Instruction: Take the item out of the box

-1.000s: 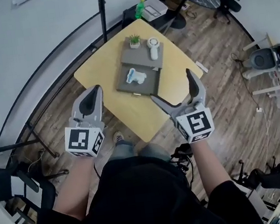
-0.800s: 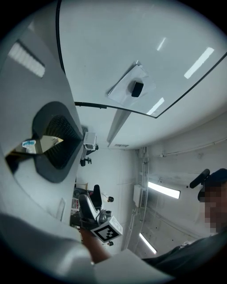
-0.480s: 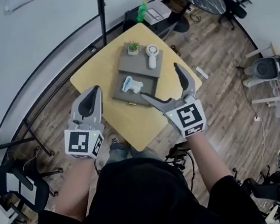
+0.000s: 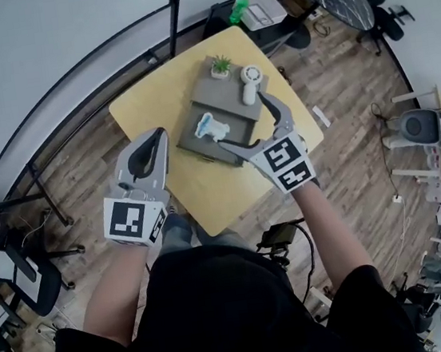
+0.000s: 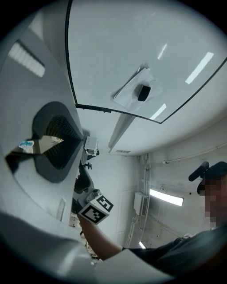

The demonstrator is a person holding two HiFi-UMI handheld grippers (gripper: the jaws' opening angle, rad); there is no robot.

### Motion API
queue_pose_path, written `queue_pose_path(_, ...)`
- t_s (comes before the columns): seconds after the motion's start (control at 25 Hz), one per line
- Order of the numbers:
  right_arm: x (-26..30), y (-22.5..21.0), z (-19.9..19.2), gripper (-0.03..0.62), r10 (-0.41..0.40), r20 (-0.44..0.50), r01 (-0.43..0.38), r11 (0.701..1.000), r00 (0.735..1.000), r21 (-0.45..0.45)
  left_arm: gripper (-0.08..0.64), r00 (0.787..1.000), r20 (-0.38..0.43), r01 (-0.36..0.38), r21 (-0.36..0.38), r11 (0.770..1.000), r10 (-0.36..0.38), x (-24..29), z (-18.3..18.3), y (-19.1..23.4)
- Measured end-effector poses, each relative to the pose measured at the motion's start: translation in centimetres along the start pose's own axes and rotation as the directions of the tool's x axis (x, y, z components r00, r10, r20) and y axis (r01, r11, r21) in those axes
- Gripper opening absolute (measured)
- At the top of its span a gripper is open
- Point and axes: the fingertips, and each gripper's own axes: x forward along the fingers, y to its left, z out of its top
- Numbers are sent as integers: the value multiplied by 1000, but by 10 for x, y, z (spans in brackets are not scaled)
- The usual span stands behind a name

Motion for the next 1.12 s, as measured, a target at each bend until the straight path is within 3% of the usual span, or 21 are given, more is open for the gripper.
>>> queue_pose_path(0.16,32,3,-20,552,79,-109,-82,996,991,-20,0,1000,-6,-16,-3,1000,16,2,-5,7)
queue_pose_path(0.4,74,15,-56,535,172,-257,-183,983,951,-17,0,999,-21,-51,-21,998,50,-2,-17,14)
queue_pose_path(0.72,122,32,-108,521,268,-443,-300,954,856,-4,0,995,-58,-85,-32,996,83,-4,-32,26)
queue_pose_path(0.92,142,22,-133,500,233,-528,-299,954,816,-40,0,995,-53,-83,-34,996,81,1,-34,24)
queue_pose_path(1.12,157,26,-162,463,256,-598,-340,940,759,-29,0,995,-68,-75,-32,997,73,5,-40,20)
